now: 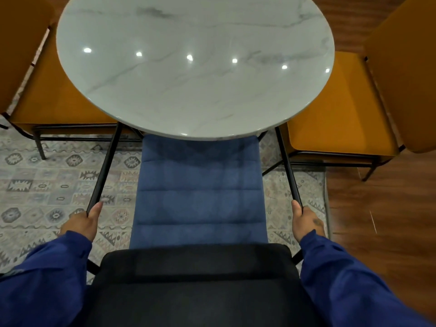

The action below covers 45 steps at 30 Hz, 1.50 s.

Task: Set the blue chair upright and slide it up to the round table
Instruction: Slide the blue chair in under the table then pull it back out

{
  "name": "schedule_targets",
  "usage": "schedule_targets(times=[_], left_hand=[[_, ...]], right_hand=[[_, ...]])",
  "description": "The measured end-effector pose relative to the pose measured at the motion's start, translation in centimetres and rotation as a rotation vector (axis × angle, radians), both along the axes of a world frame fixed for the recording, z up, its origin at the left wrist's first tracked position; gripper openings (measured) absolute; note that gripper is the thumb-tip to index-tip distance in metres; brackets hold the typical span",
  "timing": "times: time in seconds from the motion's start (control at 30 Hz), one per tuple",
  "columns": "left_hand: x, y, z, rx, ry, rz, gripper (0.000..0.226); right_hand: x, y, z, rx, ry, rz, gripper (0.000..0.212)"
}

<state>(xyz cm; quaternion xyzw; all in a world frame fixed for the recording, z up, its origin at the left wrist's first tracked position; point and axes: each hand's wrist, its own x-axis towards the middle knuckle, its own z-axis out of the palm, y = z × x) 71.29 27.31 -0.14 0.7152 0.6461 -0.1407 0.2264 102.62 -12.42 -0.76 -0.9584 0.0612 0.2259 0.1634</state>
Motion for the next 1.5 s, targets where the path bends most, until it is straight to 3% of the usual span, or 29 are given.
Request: schedule_targets(times=[0.63,1.5], left_hand=[[-4.5,-3.5,0.7,-0.01,0.057,0.006,0.072],[-3.7,-3.1,1.3,-0.049,0.092,-0.009,0.074]], right_hand=[[-5.2,-2.9,0.8,-0.034,0.089,-0.025,0.07],[-4.6,-1.9,1.2,-0.085,0.012,0.034,0.069]])
